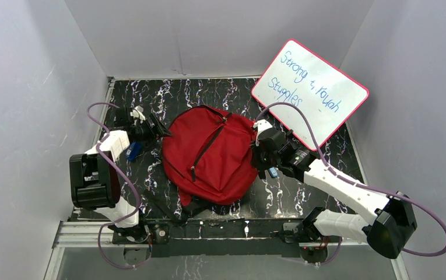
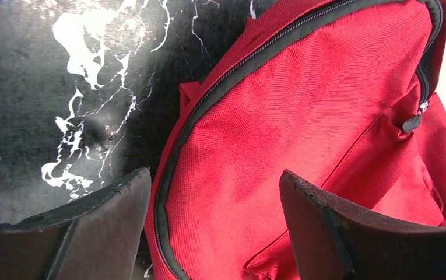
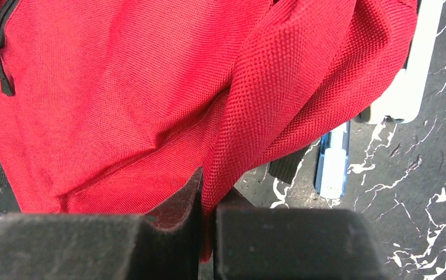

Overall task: Pack the student bag
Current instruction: Adjust the student bag at the center of the board.

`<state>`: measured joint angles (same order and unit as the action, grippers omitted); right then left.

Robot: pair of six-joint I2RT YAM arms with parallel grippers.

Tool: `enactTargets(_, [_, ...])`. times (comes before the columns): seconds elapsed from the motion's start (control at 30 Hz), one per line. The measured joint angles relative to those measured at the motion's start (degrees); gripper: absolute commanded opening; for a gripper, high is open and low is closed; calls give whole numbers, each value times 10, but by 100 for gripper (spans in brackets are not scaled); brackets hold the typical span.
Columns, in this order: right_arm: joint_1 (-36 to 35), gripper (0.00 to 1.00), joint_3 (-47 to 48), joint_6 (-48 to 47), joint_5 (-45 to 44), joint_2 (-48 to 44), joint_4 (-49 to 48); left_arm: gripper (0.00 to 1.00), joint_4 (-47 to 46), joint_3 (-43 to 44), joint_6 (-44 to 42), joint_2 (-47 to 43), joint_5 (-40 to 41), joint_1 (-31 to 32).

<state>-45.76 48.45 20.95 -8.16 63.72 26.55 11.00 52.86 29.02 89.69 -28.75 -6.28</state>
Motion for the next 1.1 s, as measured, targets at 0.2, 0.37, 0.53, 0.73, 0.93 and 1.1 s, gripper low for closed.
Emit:
enactTargets(0.2, [0, 12, -15, 4, 7, -4, -10, 74, -37, -22, -1, 15, -30, 0])
enactTargets(0.37, [0, 13, -16, 8, 8, -6, -11, 67, -63, -46, 0, 29, -52, 0])
enactTargets(0.53, [0, 13, -24, 13, 9, -10, -15, 60, -87, -55, 4, 39, -92, 0])
enactTargets(0.73, [0, 13, -25, 15, 11, -10, -14, 47, -113, -56, 6, 39, -129, 0])
enactTargets(0.93, [0, 13, -25, 16, 13, -5, -14, 10, -121, -56, 7, 39, -146, 1])
enactTargets(1.1, [0, 13, -25, 17, 13, -5, -14, 0, -120, -56, 7, 36, -154, 2])
